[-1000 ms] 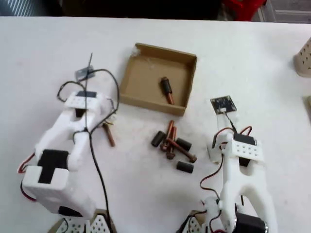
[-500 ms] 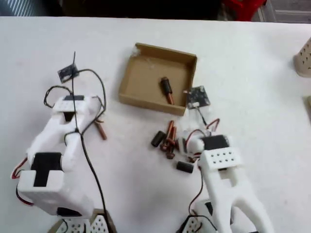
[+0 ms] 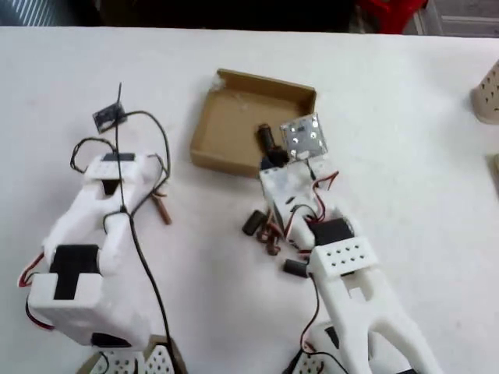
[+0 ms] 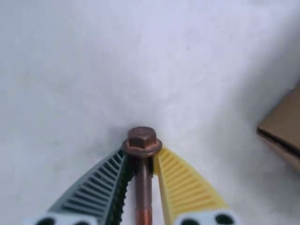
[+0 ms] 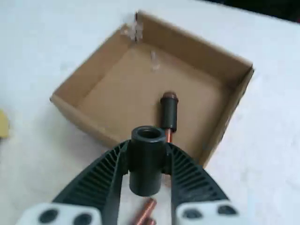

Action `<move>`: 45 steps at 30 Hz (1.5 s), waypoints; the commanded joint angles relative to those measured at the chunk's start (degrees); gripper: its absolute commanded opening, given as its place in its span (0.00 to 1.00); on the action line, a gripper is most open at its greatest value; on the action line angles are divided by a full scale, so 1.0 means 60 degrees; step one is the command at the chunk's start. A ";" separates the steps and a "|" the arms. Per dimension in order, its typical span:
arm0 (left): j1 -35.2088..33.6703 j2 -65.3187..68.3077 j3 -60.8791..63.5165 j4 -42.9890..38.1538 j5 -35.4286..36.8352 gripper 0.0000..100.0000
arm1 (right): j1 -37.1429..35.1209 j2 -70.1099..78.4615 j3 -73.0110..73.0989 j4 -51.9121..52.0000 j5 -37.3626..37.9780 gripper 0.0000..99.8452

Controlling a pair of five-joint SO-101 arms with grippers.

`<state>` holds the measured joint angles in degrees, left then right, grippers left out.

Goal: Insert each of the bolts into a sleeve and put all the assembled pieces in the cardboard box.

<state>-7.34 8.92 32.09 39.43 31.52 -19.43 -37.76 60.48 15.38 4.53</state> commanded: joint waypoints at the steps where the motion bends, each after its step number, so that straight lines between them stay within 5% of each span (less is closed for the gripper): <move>1: -0.0227 -0.0403 -0.0044 -0.0220 -0.0117 0.02 | -0.0125 -0.0227 -0.0220 -0.1648 -0.0103 0.02; 11: -0.0227 -0.0403 -0.0044 -0.0220 -0.0117 0.02 | -0.0286 0.2938 0.1099 -0.8579 -0.0103 0.02; 21: -0.0227 -0.0403 -0.0044 -0.0234 -0.0117 0.02 | -0.0960 0.6103 0.1099 -1.3766 -0.0103 0.02; 32: -0.0212 -0.0403 0.0103 -0.0630 -0.0117 0.02 | -0.1883 0.8095 0.2901 -1.7238 -0.0029 0.02; 45: -0.0212 -0.0403 0.0103 -0.0630 -0.0117 0.02 | -0.2923 0.8154 0.5626 -1.8908 -0.0103 0.02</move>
<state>-7.43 8.92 32.62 37.32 31.52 -34.73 11.74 91.96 -95.74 4.53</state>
